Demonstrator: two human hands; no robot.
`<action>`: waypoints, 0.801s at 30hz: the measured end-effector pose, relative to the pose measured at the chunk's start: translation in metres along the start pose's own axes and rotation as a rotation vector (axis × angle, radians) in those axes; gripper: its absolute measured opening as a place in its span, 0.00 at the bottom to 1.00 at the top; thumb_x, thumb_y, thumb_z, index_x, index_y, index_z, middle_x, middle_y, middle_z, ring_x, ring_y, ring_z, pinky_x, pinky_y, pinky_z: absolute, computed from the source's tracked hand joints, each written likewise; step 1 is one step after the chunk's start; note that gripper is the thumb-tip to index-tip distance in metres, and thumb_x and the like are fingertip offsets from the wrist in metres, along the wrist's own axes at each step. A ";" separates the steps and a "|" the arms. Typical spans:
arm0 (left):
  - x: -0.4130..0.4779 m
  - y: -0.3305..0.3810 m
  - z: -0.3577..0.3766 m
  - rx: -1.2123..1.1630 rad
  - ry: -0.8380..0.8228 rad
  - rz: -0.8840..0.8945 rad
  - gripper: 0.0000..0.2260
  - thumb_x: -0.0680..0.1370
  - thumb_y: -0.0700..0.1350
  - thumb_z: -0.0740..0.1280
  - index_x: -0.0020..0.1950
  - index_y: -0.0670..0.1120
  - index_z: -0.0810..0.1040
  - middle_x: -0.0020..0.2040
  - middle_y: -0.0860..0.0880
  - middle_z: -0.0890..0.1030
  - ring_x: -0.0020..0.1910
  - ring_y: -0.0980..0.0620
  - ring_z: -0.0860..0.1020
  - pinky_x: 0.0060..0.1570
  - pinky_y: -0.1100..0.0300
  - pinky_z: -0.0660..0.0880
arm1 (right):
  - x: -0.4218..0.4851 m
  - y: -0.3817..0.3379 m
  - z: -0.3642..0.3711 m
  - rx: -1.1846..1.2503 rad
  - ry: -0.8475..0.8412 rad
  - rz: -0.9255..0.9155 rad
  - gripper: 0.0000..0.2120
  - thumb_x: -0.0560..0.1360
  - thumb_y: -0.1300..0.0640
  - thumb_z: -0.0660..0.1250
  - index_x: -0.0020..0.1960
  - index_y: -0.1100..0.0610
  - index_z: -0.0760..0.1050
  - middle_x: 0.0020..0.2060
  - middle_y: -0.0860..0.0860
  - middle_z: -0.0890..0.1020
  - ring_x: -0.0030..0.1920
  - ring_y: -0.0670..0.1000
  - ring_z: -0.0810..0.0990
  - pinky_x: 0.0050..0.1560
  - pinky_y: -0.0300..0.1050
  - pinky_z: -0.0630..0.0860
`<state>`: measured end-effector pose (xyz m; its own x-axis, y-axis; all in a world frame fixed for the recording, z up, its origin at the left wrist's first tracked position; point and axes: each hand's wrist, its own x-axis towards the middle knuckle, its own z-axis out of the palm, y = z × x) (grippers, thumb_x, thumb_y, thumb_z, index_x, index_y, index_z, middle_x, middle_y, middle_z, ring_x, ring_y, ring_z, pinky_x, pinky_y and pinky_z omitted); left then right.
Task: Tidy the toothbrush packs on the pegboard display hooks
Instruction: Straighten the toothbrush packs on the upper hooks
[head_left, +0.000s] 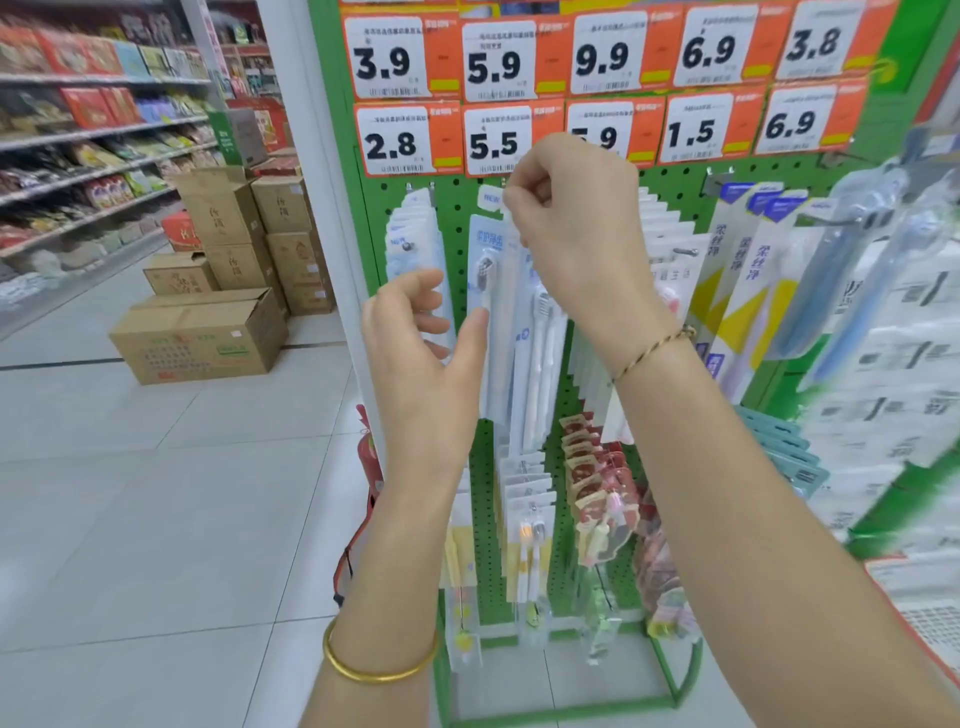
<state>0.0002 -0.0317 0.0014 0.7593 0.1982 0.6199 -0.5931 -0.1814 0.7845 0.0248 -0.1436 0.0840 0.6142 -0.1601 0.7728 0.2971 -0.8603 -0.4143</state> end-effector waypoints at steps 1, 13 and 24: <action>-0.004 0.002 0.003 -0.008 0.003 -0.015 0.14 0.76 0.42 0.69 0.58 0.51 0.70 0.49 0.57 0.69 0.47 0.56 0.73 0.43 0.70 0.70 | -0.006 0.002 -0.004 0.070 -0.002 0.000 0.05 0.75 0.64 0.62 0.45 0.62 0.76 0.36 0.50 0.77 0.38 0.50 0.76 0.41 0.41 0.71; -0.068 0.000 0.022 -0.001 -0.255 -0.201 0.06 0.80 0.47 0.63 0.56 0.56 0.73 0.52 0.60 0.77 0.51 0.64 0.75 0.53 0.66 0.72 | -0.080 0.053 -0.038 0.467 -0.242 0.218 0.03 0.76 0.65 0.64 0.44 0.60 0.75 0.30 0.47 0.75 0.24 0.40 0.73 0.28 0.33 0.70; -0.124 -0.037 0.055 -0.129 -0.325 -0.582 0.11 0.79 0.54 0.64 0.48 0.46 0.77 0.45 0.48 0.79 0.44 0.52 0.77 0.48 0.55 0.73 | -0.181 0.120 -0.040 0.536 -0.400 0.589 0.08 0.78 0.57 0.64 0.46 0.60 0.78 0.28 0.47 0.78 0.20 0.41 0.69 0.23 0.32 0.65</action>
<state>-0.0570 -0.1027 -0.1052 0.9945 -0.0745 0.0740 -0.0751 -0.0129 0.9971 -0.0795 -0.2373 -0.0865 0.9548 -0.2373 0.1793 0.0933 -0.3333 -0.9382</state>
